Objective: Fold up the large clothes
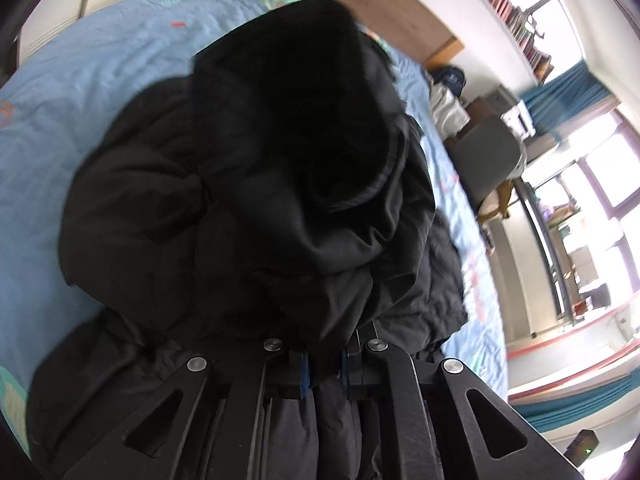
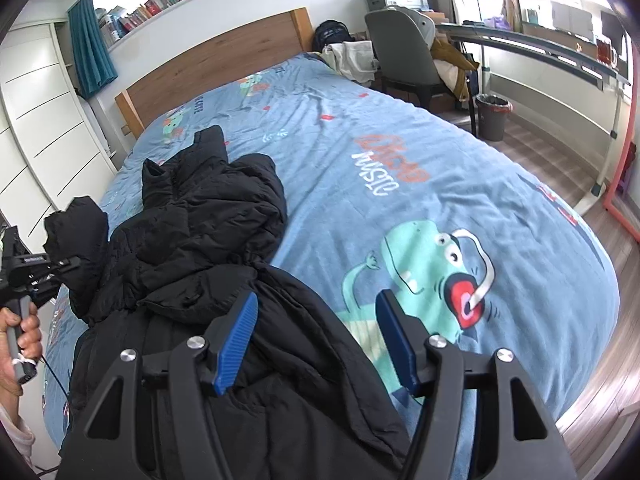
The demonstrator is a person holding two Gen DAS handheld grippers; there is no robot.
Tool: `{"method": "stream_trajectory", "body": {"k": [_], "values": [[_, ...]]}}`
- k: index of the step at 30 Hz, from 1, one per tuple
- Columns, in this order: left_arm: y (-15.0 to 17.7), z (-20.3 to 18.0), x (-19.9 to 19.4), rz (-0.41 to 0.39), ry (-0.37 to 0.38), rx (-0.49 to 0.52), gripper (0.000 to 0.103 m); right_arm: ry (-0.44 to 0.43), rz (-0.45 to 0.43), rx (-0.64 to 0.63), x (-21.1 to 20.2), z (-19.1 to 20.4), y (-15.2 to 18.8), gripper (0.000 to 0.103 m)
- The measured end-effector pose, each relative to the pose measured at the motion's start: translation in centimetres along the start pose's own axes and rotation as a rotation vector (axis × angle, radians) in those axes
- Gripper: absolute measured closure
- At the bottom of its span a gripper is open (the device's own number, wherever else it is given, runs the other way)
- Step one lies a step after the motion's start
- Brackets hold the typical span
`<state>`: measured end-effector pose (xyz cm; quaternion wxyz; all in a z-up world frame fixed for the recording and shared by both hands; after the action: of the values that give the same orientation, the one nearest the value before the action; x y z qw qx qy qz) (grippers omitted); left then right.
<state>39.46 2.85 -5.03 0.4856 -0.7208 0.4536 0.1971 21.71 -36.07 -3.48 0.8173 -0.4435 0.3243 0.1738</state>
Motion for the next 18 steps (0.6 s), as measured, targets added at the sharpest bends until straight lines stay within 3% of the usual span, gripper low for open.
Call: {"method": "stream_trajectory", "body": {"k": [2, 6, 10, 14, 18], "values": [[0.5, -0.6, 1.1, 0.025, -0.016, 0.003, 0.093, 0.003, 0.007, 0.013, 0.3, -0.7, 0.2, 0.043], [1.3, -1.5, 2.8, 0.068, -0.015, -0.014, 0.083, 0.007, 0.018, 0.026, 0.6, -1.8, 0.5, 0.043], [2.2, -2.3, 2.8, 0.089, 0.020, -0.018, 0.060, 0.011, 0.020, 0.025, 0.6, -2.3, 0.5, 0.043], [3.2, -2.4, 1.5, 0.087, 0.037, 0.020, 0.057, 0.012, 0.022, 0.017, 0.5, -2.2, 0.4, 0.043], [3.2, -2.3, -0.3, 0.032, 0.004, 0.049, 0.057, 0.002, 0.033, -0.019, 0.8, -0.6, 0.6, 0.043]]}}
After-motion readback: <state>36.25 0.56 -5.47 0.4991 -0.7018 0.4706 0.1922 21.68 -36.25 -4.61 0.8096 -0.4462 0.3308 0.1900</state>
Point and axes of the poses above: each gripper's, at about its wrist camera, not at the fingertips, and x roughly the way its jaws point, z to its left, y to its underside, the point moved 6 cm from there along x, roughly the way its jaws point, and after that the axes turned 12 degrees about x, right-handed, at the moved point
